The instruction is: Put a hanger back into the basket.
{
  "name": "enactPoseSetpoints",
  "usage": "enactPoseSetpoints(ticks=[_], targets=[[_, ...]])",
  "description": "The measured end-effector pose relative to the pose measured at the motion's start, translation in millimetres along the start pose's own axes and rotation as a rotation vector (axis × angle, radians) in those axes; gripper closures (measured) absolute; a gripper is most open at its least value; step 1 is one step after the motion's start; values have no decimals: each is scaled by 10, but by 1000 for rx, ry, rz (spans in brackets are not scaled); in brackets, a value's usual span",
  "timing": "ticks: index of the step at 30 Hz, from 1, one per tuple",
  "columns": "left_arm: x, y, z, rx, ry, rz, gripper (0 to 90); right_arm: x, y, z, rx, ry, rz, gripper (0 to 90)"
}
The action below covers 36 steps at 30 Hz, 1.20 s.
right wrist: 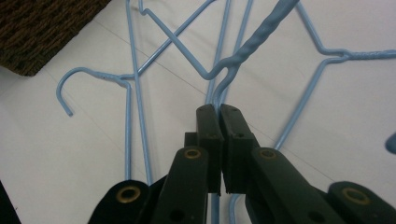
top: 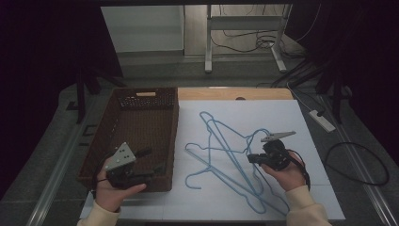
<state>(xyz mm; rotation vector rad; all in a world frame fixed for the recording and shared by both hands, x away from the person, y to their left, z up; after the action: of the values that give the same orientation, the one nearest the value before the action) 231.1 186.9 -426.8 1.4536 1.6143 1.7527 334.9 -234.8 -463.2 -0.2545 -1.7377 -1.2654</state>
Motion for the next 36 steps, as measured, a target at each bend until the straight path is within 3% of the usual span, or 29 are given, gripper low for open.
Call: enactPoseSetpoints(ticks=[8,11,14,17,22,24,36], targets=[[-355,380,-29,-39,-90,77,301,-7,-10,14,22,17,2,883],[-447,449,-14,-42,-109,100,301,-4,-13,8,18,20,3,883],[-628,539,11,-30,-137,140,300,1,-22,-2,20,26,0,883],[-825,612,11,-47,-161,190,301,16,-26,-3,24,32,-5,883],[-1090,698,30,-39,-205,228,306,38,-38,-1,26,38,-7,883],[-1209,726,36,-16,-235,228,307,42,-46,-6,25,37,-9,883],[-1612,691,29,9,-245,277,321,49,-51,-2,29,39,-9,883]])
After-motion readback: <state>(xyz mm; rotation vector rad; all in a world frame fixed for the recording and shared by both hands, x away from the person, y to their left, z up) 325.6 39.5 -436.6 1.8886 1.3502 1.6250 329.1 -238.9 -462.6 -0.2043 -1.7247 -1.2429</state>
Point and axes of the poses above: each handheld gripper's, and its own axes: x roughly backward along the jaws, y roughly out of its top, z roughly to its left, the point moved 1 cm from there along -x, roughly forward along the jaws, and after that the axes turned 15 degrees about -y, right-handed, at the moved point
